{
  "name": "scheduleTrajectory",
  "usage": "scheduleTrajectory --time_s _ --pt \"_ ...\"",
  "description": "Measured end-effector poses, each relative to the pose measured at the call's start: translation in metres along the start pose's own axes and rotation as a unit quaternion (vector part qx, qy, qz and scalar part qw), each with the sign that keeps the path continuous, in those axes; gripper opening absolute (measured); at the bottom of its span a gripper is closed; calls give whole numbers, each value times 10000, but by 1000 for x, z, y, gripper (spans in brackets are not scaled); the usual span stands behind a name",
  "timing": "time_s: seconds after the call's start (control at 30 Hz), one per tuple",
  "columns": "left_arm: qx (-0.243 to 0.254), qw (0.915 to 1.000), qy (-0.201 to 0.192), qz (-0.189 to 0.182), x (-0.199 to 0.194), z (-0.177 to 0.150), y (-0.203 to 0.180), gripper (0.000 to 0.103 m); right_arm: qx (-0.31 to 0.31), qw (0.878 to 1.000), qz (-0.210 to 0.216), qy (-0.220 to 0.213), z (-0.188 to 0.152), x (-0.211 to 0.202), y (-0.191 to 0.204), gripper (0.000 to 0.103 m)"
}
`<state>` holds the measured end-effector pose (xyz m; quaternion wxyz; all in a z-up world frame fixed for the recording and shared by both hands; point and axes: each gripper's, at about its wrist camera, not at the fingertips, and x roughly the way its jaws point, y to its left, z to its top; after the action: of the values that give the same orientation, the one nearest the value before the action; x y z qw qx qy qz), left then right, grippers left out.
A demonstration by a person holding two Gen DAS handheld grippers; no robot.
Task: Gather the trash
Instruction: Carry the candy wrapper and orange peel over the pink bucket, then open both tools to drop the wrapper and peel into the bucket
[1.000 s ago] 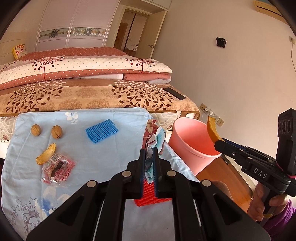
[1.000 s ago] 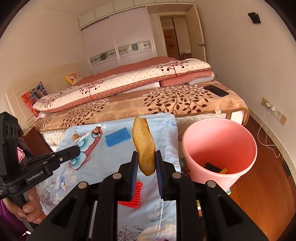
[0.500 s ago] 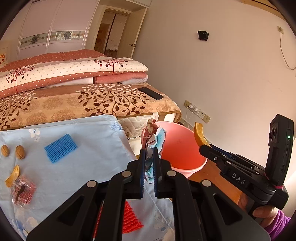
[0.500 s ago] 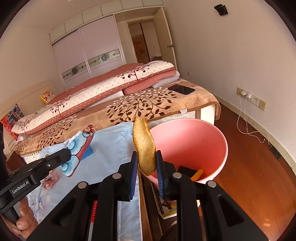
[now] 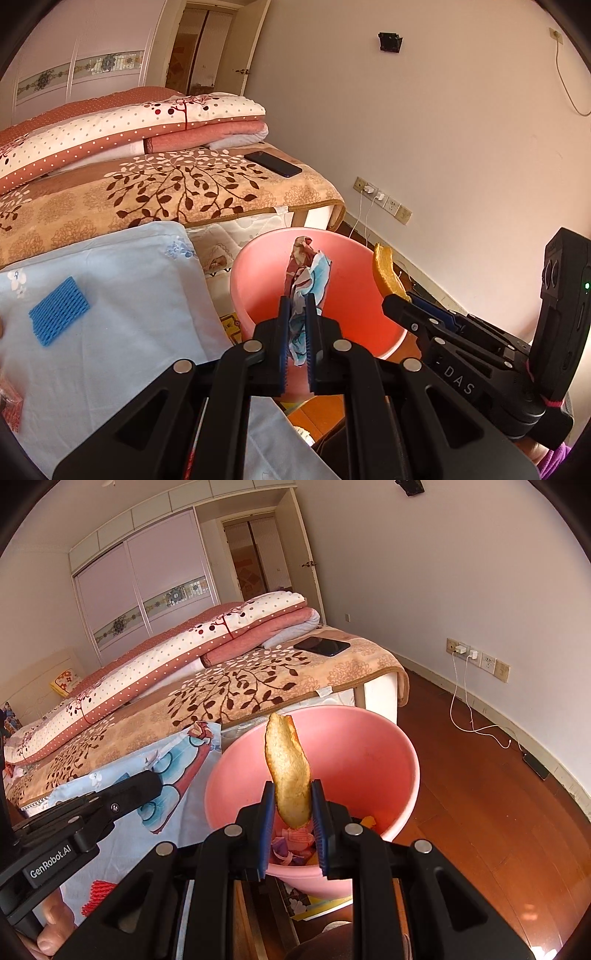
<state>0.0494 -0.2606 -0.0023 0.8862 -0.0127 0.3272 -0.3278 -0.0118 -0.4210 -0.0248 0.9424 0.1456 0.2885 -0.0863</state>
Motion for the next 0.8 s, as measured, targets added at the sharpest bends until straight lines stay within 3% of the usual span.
scheduleTrajectory --time_s 0.3,0.7,0.8 --pt "71 9996 273 48 38 0 -7 7 71 9996 -117 235 -4 28 -16 19" --pt "13 9985 506 218 60 0 -4 8 74 9990 -193 385 -6 51 -25 19" --pt "-70 9980 594 189 64 0 -1 14 71 9989 -214 399 -6 53 -26 19"
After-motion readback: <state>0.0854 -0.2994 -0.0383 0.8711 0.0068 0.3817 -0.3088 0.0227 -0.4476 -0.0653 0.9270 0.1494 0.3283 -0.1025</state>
